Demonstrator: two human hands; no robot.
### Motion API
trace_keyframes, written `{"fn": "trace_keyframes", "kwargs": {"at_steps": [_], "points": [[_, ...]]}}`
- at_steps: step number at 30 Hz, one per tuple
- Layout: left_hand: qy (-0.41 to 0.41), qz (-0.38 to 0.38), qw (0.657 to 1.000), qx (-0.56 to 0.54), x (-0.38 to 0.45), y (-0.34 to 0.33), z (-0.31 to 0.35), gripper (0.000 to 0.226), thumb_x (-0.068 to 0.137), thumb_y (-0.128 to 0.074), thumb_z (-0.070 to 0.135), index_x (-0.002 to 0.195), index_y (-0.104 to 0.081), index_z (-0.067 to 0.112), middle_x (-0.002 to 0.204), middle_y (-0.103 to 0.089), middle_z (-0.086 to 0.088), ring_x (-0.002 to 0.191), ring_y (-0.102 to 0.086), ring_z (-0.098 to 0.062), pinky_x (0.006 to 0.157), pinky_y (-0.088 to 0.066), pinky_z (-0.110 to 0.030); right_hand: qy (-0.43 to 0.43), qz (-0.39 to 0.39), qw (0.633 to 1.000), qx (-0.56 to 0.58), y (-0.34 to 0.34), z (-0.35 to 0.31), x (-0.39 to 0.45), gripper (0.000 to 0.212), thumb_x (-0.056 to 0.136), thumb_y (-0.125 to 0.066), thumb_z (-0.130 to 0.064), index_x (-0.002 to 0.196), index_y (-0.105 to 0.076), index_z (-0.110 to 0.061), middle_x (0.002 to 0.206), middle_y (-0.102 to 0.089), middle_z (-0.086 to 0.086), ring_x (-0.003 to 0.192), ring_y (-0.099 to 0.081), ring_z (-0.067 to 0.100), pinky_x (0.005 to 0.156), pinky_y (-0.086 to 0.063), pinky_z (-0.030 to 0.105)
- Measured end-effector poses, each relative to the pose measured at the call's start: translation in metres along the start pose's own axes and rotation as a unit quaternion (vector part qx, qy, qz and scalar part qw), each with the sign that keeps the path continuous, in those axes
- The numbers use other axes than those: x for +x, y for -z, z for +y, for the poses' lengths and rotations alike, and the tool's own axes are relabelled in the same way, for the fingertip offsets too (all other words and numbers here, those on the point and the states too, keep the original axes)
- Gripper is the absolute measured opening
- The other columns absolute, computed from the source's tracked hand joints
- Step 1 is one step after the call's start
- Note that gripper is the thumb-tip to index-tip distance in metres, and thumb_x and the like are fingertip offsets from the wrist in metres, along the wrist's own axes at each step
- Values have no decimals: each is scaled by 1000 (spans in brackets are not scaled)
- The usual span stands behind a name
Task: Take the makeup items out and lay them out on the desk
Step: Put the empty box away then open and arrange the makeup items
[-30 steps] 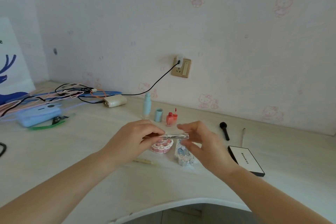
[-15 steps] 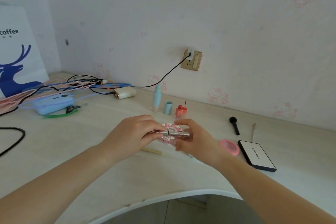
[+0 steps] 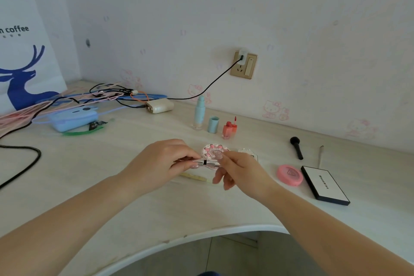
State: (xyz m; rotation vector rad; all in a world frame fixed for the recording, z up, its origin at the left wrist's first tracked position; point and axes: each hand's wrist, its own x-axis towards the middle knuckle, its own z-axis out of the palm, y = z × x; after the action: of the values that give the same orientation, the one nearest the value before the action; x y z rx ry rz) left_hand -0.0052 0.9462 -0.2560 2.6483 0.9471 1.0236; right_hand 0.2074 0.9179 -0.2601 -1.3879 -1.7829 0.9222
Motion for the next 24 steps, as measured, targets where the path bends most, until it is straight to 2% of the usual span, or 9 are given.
{"fn": "trace_keyframes", "kwargs": {"at_steps": [2, 4, 7, 9, 13, 15, 18, 21, 24], "points": [[-1, -21, 1000, 7, -4, 0, -2, 18, 85, -63, 27, 99, -73, 20, 80, -65, 10, 76, -52, 2, 66, -43, -19, 17, 2, 1000, -6, -1, 3, -1, 20, 96, -48, -26, 80, -61, -27, 71, -71, -12, 55, -60, 4, 63, -52, 22], [15, -39, 999, 0, -8, 0, -6, 17, 85, -64, 23, 100, -73, 21, 76, -59, 19, 76, -50, 5, 66, -41, -14, 47, 19, 999, -18, -3, 6, -3, 19, 91, -57, -21, 84, -64, -37, 76, -69, -16, 64, -62, 0, 66, -50, 16], [74, -63, 993, -72, -16, 0, -13, 15, 87, -64, 21, 96, -72, 30, 70, -63, 18, 75, -60, -3, 71, -48, -24, 84, 54, 994, -49, -9, 6, -5, 34, 85, -66, -15, 78, -62, -48, 75, -64, -26, 65, -56, -2, 61, -40, 7], [114, -75, 983, -123, -21, 1, -17, 23, 87, -64, 20, 89, -68, 43, 71, -68, 13, 73, -64, -6, 73, -49, -29, 108, 66, 990, -63, -14, 7, -6, 41, 83, -67, -8, 76, -61, -48, 78, -63, -29, 73, -59, -2, 68, -43, 7], [136, -85, 975, -151, -28, 3, -21, 32, 85, -67, 18, 82, -66, 50, 78, -70, 13, 74, -66, -3, 71, -51, -19, 121, 81, 987, -65, -25, 9, -9, 40, 83, -67, -8, 80, -60, -48, 85, -63, -31, 81, -60, -5, 73, -43, 5], [131, -90, 979, -129, -33, 4, -23, 31, 81, -71, 20, 83, -65, 50, 80, -70, 16, 78, -64, 2, 69, -47, -10, 97, 80, 989, -83, -28, 11, -11, 38, 83, -67, -14, 80, -59, -50, 78, -63, -31, 74, -57, -5, 68, -41, 5], [125, -97, 984, -76, -42, 2, -27, 19, 79, -73, 27, 89, -68, 42, 88, -68, 15, 83, -61, 2, 72, -47, -14, 62, 54, 993, -88, -35, 17, -14, 30, 85, -65, -17, 85, -60, -46, 65, -62, -26, 64, -53, -9, 62, -38, 3], [107, -116, 987, -15, -49, -3, -28, 15, 80, -72, 29, 95, -71, 29, 92, -68, 13, 84, -59, 0, 78, -47, -24, 46, 52, 992, -101, -42, 22, -17, 23, 83, -67, -18, 93, -65, -38, 79, -64, -23, 72, -56, -8, 68, -40, 3], [97, -123, 987, 21, -53, -7, -29, 16, 82, -70, 28, 98, -70, 28, 95, -67, 14, 88, -58, -5, 79, -45, -25, 31, 55, 987, -146, -48, 28, -19, 21, 82, -68, -24, 99, -67, -35, 88, -66, -18, 78, -58, -2, 72, -44, 7]]}}
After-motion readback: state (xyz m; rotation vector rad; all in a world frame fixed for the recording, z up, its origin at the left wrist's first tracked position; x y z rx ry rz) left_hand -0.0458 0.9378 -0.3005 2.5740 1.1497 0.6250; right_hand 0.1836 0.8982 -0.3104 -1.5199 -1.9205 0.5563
